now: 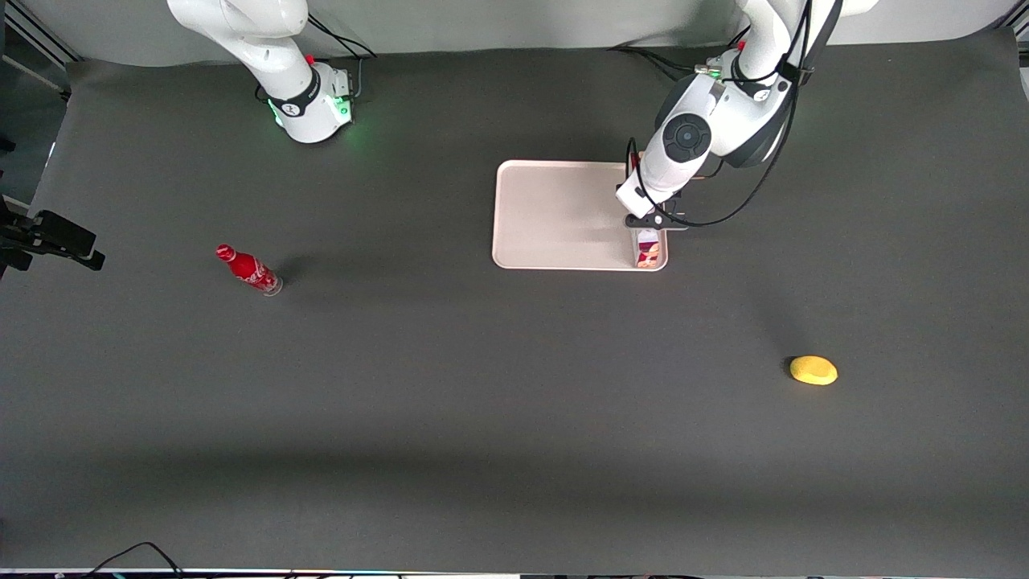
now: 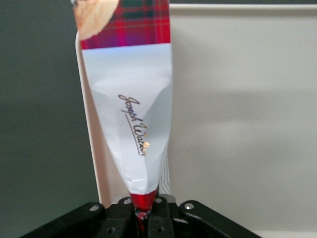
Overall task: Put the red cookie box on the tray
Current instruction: 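Lower the cookie box onto the tray and lay it down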
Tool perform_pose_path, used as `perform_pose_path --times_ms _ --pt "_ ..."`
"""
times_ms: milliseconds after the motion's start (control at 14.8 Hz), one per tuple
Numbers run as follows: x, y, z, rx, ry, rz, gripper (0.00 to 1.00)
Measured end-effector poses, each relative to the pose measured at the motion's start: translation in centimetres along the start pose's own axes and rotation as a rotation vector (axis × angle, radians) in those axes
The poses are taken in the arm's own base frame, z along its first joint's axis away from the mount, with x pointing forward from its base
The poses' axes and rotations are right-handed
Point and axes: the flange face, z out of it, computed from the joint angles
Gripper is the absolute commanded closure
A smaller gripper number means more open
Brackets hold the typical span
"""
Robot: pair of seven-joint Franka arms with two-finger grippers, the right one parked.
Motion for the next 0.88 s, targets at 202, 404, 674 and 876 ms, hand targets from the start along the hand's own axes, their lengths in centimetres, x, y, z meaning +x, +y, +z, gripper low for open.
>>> perform_pose_path --times_ms 202,404,674,876 --pt "-0.16 -0.02 0.17 0.003 -0.003 0.001 0.32" --pt "-0.15 -0.01 0.15 0.001 -0.003 0.000 0.00" --pt "-0.04 0.10 -0.03 -0.002 0.000 0.000 0.00" --pt "0.10 0.24 -0.27 -0.006 0.004 0.000 0.00"
